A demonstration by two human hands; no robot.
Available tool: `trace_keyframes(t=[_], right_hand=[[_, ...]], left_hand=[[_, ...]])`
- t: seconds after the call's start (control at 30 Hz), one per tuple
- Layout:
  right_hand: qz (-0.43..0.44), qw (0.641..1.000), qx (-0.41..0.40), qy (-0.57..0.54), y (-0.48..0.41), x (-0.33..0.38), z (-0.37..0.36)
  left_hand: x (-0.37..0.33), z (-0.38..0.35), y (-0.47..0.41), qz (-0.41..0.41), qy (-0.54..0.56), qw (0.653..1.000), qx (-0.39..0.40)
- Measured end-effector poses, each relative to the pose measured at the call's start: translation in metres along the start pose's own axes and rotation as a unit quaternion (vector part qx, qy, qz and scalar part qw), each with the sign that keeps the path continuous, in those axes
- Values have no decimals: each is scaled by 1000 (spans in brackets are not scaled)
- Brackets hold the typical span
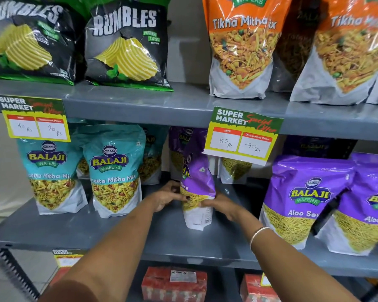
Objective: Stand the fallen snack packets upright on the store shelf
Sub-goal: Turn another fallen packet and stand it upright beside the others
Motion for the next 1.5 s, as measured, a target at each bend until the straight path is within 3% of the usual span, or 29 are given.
trace_keyframes(t=[0.2,0.43,0.73,0.87,1.2,1.5], right_hand=[[-71,997,31,21,0,0,25],[-49,988,-113,-95,-13,-14,56],[-5,997,44,-56,-4,4,36],[21,999,7,-47,-13,-3,26],[53,998,-26,-26,0,2,13],[13,999,-37,-32,43,-17,7]], left_hand=[[-7,-6,0,-33,48,998,-10],[-5,-6,-3,2,-2,1000,-16],[-11,-9,-4,7,2,1000,14],[-14,-15,-2,-10,-19,999,50],[-12,-15,-2,-46,-48,996,54],[3,-47,41,-27,-59,998,22]])
Point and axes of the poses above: each hand's wrist, its own y-axis away from the middle knuckle, its own z-axis out of the back of the hand, x = y × z, the point moved 4 cm from there along -y, towards the middle knuckle, and after that the axes turned 10 degrees about x, right-handed, at the moved point
